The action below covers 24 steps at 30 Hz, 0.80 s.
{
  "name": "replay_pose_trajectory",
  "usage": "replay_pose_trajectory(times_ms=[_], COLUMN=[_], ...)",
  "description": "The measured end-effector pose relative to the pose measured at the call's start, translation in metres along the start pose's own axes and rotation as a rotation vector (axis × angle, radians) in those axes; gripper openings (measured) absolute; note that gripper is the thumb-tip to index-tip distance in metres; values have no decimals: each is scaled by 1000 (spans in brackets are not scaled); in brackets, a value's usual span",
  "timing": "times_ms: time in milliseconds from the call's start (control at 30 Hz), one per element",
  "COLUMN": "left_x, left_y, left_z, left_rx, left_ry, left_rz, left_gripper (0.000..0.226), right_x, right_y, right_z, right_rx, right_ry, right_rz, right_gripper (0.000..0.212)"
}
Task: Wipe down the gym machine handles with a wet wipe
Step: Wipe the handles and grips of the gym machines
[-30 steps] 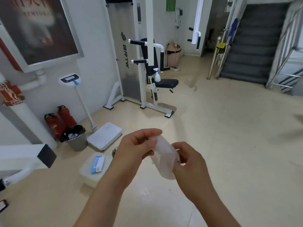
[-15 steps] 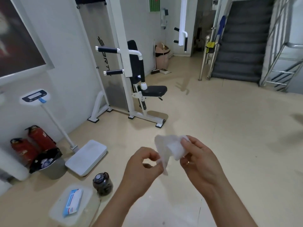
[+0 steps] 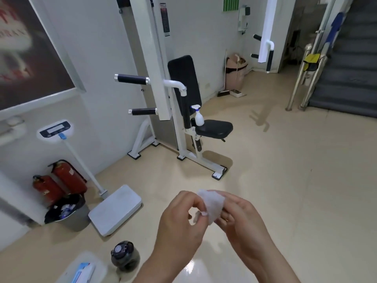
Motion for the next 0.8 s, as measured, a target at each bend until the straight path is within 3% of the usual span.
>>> replay_pose_trajectory(times_ms=[100,167,300,433,567,633,733,800], left_x=[27,43,75,110,131,131,134,134], left_y=[-49,-83,-148,-208,-247,-267,-297,-310], left_z=[-14,-24,-32,-28,-32,-37,-50,-64], left_rx=[-17,40,102,77,-29,-93,-198,-223], left_ry=[-28,41,341,544,583,595,563,508], left_rz=[61,103,303,462,499,490,465,459], left_gripper=[24,22,17,17,25,22,16,17], right_x=[13,20,29,42,59,63,62,65], right_y=[-53,-94,-176,-246,-303,-326,-352,-367], right_z=[3,11,25,37,43,36,22,26], right_rx=[52,3,-80,-200,-243,-157,132,197], right_ry=[335,364,147,-136,-167,-113,105,221], right_rz=[78,81,-37,-26,19,4,-17,12], right_gripper=[26,27,7,19,19,16,18,10])
Point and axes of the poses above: each hand's wrist, its own y-axis away from the middle knuckle, its own z-axis out of the back of the hand, x = y × z, the point moved 5 cm from there along -y, towards the middle knuckle, and after that the axes turned 4 degrees about -y, right-handed, at the moved point
